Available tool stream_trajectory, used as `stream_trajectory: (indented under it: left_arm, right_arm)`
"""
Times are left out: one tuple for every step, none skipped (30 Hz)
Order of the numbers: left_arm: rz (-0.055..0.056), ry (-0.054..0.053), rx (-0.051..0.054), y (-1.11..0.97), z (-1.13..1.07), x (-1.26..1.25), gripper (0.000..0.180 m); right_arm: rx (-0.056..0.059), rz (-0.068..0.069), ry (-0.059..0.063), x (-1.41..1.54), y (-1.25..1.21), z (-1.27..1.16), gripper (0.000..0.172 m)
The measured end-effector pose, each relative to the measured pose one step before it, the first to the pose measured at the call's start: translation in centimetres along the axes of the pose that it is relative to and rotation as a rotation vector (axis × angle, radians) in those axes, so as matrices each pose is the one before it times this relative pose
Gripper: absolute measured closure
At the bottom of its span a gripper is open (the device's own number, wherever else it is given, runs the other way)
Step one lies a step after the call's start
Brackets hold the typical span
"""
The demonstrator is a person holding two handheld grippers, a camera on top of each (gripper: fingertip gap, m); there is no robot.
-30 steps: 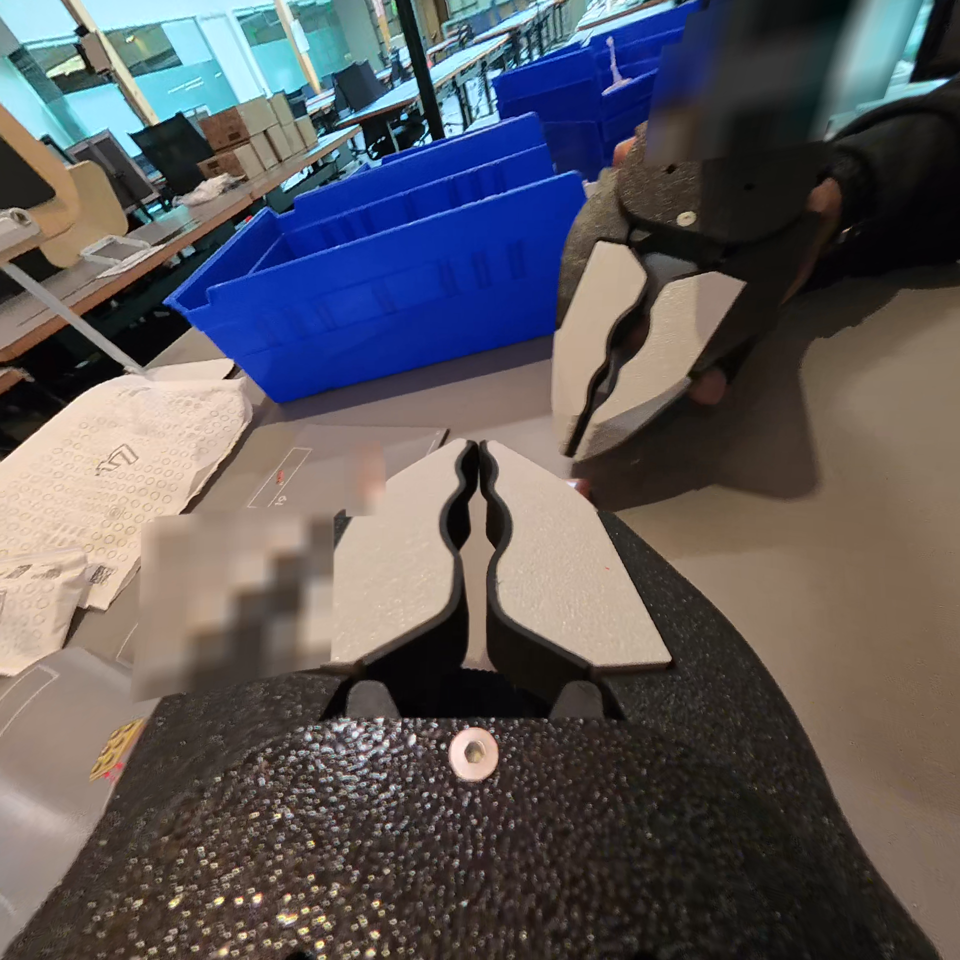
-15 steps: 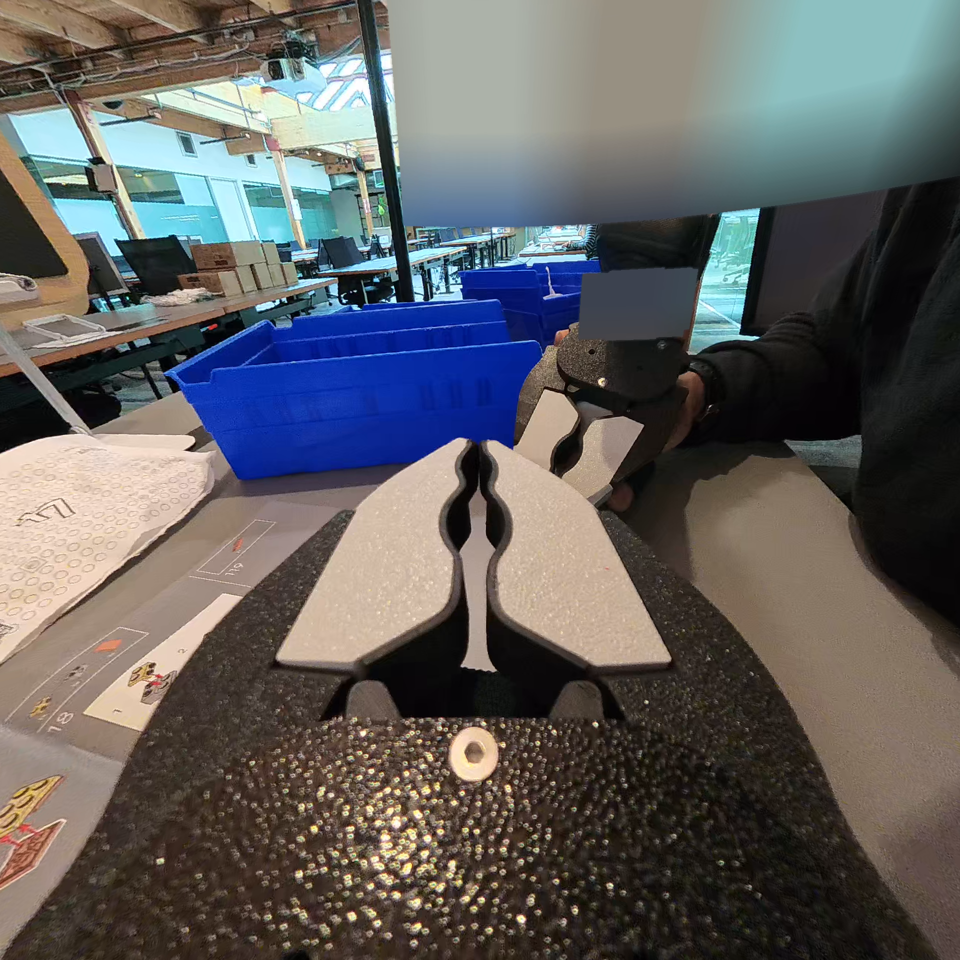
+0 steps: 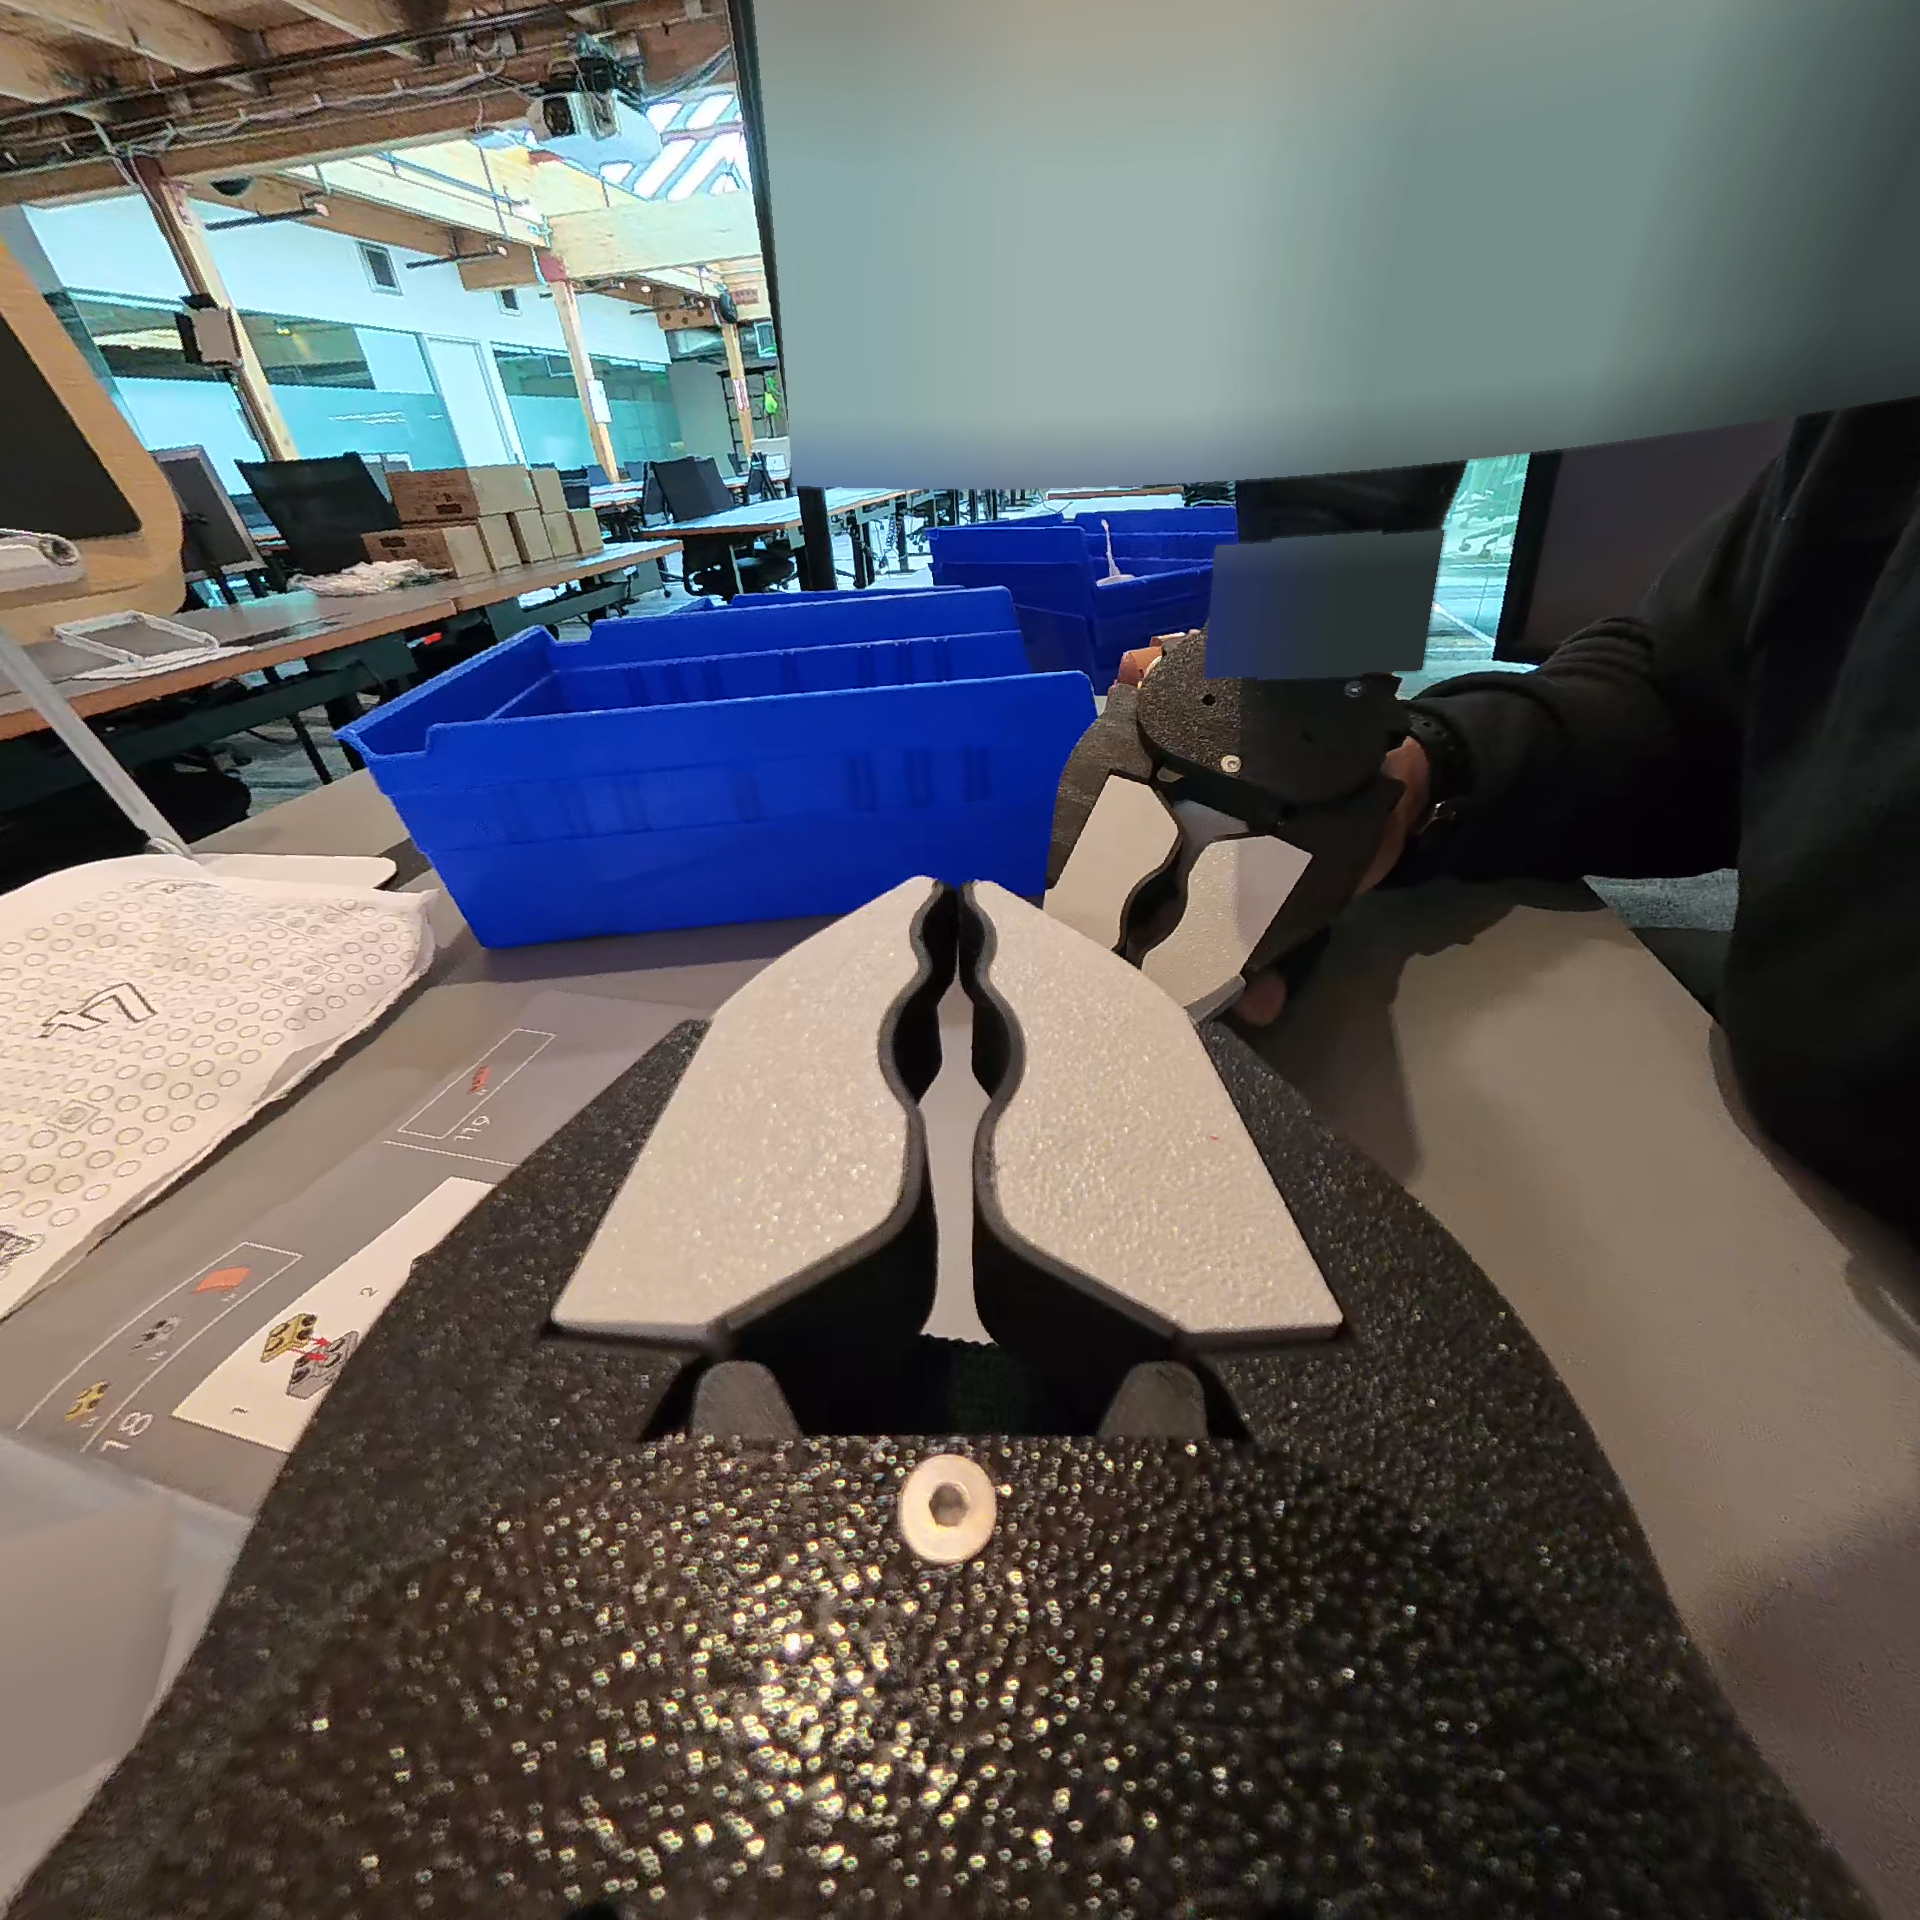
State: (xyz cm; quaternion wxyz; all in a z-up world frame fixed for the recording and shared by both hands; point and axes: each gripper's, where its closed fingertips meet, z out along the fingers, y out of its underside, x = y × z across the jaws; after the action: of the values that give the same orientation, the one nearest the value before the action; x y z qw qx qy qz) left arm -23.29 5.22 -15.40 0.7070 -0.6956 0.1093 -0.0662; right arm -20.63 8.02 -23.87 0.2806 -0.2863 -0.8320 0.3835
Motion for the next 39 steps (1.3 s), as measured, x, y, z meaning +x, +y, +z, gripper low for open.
stream_trajectory:
  left_arm:
    - [-0.0004,-0.0001,0.0009,-0.012,-0.006,-0.006,0.180]
    - [0.0005,0.0011,0.0003,-0.004,-0.005,0.023,0.180]
    - [0.0003,0.0013,-0.0009,0.012,0.003,0.012,0.180]
    - [-0.0008,0.0026,-0.0019,0.016,0.023,0.020,0.180]
    - [-0.0013,0.0034,-0.0015,0.021,0.013,0.027,0.180]
    - [-0.0017,0.0043,-0.0010,0.015,0.014,0.031,0.180]
    - [-0.0023,0.0061,-0.0013,0.009,0.019,0.046,0.180]
    - [-0.0032,0.0119,-0.0040,0.055,0.047,0.115,0.180]
    - [-0.0041,0.0240,-0.0102,0.125,0.094,0.249,0.180]
    - [-0.0040,0.0332,-0.0161,0.198,0.131,0.368,0.180]
    - [-0.0023,0.0245,-0.0165,0.197,0.144,0.282,0.180]
    - [0.0009,0.0037,-0.0126,0.152,0.146,0.048,0.180]
    - [0.0031,-0.0051,-0.0129,0.160,0.143,-0.028,0.180]
    - [0.0048,0.0003,-0.0163,0.195,0.170,0.054,0.180]
    - [0.0055,0.0023,-0.0193,0.234,0.205,0.085,0.180]
    - [0.0052,-0.0014,-0.0215,0.260,0.231,0.035,0.180]
    - [0.0045,-0.0052,-0.0237,0.285,0.252,-0.024,0.180]
    - [0.0046,-0.0069,-0.0245,0.301,0.264,-0.027,0.180]
    - [0.0054,-0.0082,-0.0231,0.274,0.261,-0.052,0.180]
    - [0.0063,-0.0080,-0.0220,0.265,0.235,-0.030,0.180]
    - [0.0078,-0.0066,-0.0198,0.234,0.207,0.006,0.180]
    - [0.0092,-0.0081,-0.0151,0.182,0.163,-0.004,0.180]
    - [0.0092,-0.0098,-0.0104,0.117,0.111,-0.019,0.180]
    - [0.0076,-0.0094,-0.0057,0.069,0.062,-0.027,0.180]
    - [0.0048,-0.0111,-0.0012,0.017,0.013,-0.078,0.180]
    - [0.0005,-0.0149,0.0034,-0.040,-0.043,-0.169,0.180]
    - [-0.0047,-0.0196,0.0067,-0.080,-0.066,-0.276,0.180]
    - [-0.0090,-0.0193,0.0088,-0.095,-0.099,-0.315,0.180]
    - [-0.0113,-0.0244,0.0140,-0.171,-0.137,-0.416,0.180]
    - [-0.0102,-0.0281,0.0208,-0.252,-0.189,-0.477,0.180]
    - [-0.0082,-0.0233,0.0221,-0.265,-0.183,-0.445,0.180]
    - [-0.0093,-0.0197,0.0202,-0.243,-0.153,-0.422,0.180]
    - [-0.0126,-0.0187,0.0164,-0.184,-0.118,-0.438,0.180]
    - [-0.0135,-0.0158,0.0121,-0.143,-0.083,-0.404,0.180]
    - [-0.0106,-0.0120,0.0110,-0.120,-0.070,-0.338,0.180]
    - [-0.0048,-0.0064,0.0105,-0.118,-0.051,-0.219,0.180]
    - [0.0000,-0.0038,0.0073,-0.080,-0.007,-0.154,0.180]
    - [0.0013,0.0002,0.0014,-0.015,0.035,-0.069,0.180]
    - [-0.0002,0.0087,-0.0069,0.090,0.107,0.062,0.180]
  right_arm:
    - [0.0002,-0.0001,0.0000,0.008,-0.005,0.008,0.172]
    - [-0.0001,-0.0002,-0.0011,-0.014,0.001,0.000,0.172]
    - [0.0008,0.0004,-0.0002,0.005,-0.012,-0.005,0.171]
    - [0.0027,0.0014,0.0011,0.017,-0.022,-0.031,0.171]
    - [0.0044,0.0026,0.0012,0.038,-0.052,-0.050,0.171]
    - [0.0053,0.0036,0.0010,0.021,-0.053,-0.063,0.172]
    - [0.0061,0.0043,0.0004,0.034,-0.065,-0.082,0.172]
    - [0.0069,0.0055,-0.0004,0.037,-0.069,-0.079,0.172]
    - [0.0078,0.0076,-0.0019,0.062,-0.080,-0.088,0.172]
    - [0.0090,0.0102,-0.0044,0.055,-0.091,-0.091,0.172]
    - [0.0105,0.0133,-0.0051,0.070,-0.109,-0.110,0.172]
    - [0.0128,0.0158,-0.0039,0.114,-0.139,-0.124,0.172]
    - [0.0144,0.0159,-0.0034,0.107,-0.155,-0.140,0.172]
    - [0.0138,0.0149,-0.0030,0.104,-0.147,-0.143,0.172]
    - [0.0114,0.0143,-0.0049,0.050,-0.122,-0.130,0.172]
    - [0.0112,0.0145,-0.0051,0.037,-0.114,-0.135,0.172]
    - [0.0129,0.0106,-0.0029,0.036,-0.132,-0.137,0.172]
    - [0.0136,0.0063,-0.0034,0.018,-0.142,-0.150,0.172]
    - [0.0129,0.0061,-0.0054,0.004,-0.140,-0.125,0.172]
    - [0.0112,0.0073,-0.0081,-0.013,-0.125,-0.123,0.172]
    - [0.0106,0.0075,-0.0108,-0.039,-0.107,-0.107,0.172]
    - [0.0110,0.0064,-0.0132,-0.079,-0.125,-0.112,0.172]
    - [0.0115,0.0041,-0.0170,-0.142,-0.122,-0.121,0.172]
    - [0.0125,0.0032,-0.0184,-0.164,-0.135,-0.123,0.172]
    - [0.0141,0.0029,-0.0136,-0.117,-0.158,-0.143,0.172]
    - [0.0153,-0.0003,-0.0048,-0.055,-0.170,-0.162,0.172]
    - [0.0120,-0.0045,0.0020,-0.029,-0.138,-0.118,0.172]
    - [0.0057,-0.0077,0.0046,-0.042,-0.063,-0.073,0.172]
    - [0.0009,-0.0112,0.0056,-0.074,-0.006,-0.018,0.172]
    - [0.0014,-0.0136,0.0076,-0.081,-0.032,-0.012,0.172]
    - [0.0037,-0.0136,0.0064,-0.088,-0.058,-0.018,0.172]
    - [0.0042,-0.0097,0.0029,-0.112,-0.060,-0.022,0.172]
    - [0.0029,-0.0036,0.0023,-0.070,-0.060,-0.016,0.172]
    - [0.0031,0.0023,0.0039,0.016,-0.059,-0.022,0.172]
    - [0.0045,0.0073,0.0026,0.028,-0.074,-0.033,0.172]
    - [0.0047,0.0105,-0.0007,-0.016,-0.073,-0.038,0.172]
    - [0.0048,0.0101,-0.0007,-0.029,-0.050,-0.058,0.172]
    - [0.0038,0.0061,-0.0003,-0.039,-0.035,-0.050,0.172]
    - [0.0040,0.0011,0.0000,-0.042,-0.037,-0.063,0.172]
